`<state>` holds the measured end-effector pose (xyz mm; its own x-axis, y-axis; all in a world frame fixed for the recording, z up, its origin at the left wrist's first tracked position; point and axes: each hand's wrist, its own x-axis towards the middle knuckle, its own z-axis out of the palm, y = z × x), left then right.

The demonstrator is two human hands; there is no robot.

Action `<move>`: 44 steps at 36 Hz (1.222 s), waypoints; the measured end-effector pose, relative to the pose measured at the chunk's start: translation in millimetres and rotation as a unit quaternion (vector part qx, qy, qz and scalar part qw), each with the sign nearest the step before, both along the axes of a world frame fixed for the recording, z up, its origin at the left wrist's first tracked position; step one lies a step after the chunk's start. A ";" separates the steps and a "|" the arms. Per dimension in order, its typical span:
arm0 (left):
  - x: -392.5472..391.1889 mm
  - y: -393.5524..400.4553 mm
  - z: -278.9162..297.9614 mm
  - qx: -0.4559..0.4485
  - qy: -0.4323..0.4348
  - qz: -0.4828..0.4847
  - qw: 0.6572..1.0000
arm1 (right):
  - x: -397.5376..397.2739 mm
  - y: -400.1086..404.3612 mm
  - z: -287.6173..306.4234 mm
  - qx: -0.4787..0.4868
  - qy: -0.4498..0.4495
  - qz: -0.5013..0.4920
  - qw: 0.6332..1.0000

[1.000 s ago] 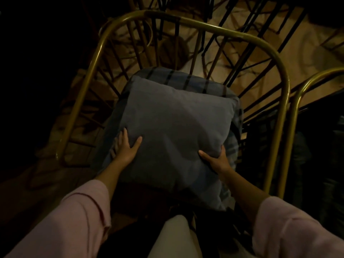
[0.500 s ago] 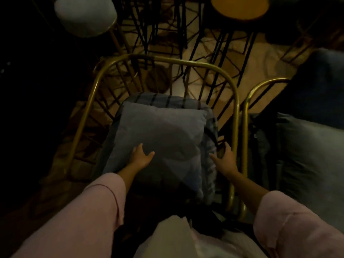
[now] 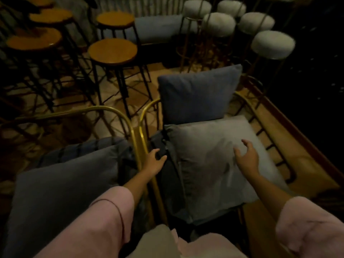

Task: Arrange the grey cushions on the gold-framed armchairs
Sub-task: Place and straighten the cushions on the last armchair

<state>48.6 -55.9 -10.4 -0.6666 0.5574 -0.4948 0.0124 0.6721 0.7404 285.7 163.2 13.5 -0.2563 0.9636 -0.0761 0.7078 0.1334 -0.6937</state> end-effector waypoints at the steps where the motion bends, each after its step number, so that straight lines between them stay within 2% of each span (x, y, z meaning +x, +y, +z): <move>1: 12.9 17.4 -2.7 0.003 -0.022 0.007 1.000 | 15.0 16.8 -3.7 -0.008 -0.009 -0.013 1.000; 4: 49.7 64.0 -8.7 0.021 -0.091 0.051 0.994 | 49.7 56.4 -6.7 -0.059 -0.043 -0.032 0.997; 7: 78.7 99.3 -18.9 0.036 -0.144 0.137 0.979 | 69.7 93.7 -14.6 -0.124 -0.067 -0.044 0.989; 13: 95.5 121.5 -46.4 0.059 -0.187 0.313 0.929 | 80.2 134.3 -27.0 -0.256 0.007 -0.084 0.963; 15: 89.9 118.3 -58.1 0.068 -0.219 0.329 0.916 | 83.5 144.3 -38.0 -0.289 0.038 -0.101 0.951; 19: 77.5 114.8 -72.4 0.090 -0.282 0.339 0.893 | 82.9 158.3 -44.4 -0.330 0.034 -0.095 0.939; 25: 69.9 121.3 -64.9 0.110 -0.331 0.328 0.878 | 87.3 177.0 -48.8 -0.385 0.066 -0.092 0.916; 28: 68.7 118.4 -55.7 0.123 -0.306 0.345 0.879 | 96.2 188.9 -65.2 -0.406 0.090 -0.100 0.904; 33: 44.0 94.0 -30.8 0.137 -0.228 0.350 0.898 | 60.5 161.2 -26.9 -0.376 0.116 -0.054 0.918; 36: 18.1 78.4 -6.2 0.168 -0.167 0.355 0.904 | 23.9 145.8 -5.1 -0.353 0.165 -0.009 0.921; 44: -84.3 -5.3 42.3 0.221 -0.139 0.394 0.881 | -86.4 100.8 35.1 -0.340 0.228 0.088 0.908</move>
<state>-35.7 -61.2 31.9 -0.8203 0.1541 -0.5507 -0.5522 0.0370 0.8329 199.3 263.9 48.7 -0.5558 0.6741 -0.4864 0.3356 -0.3533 -0.8732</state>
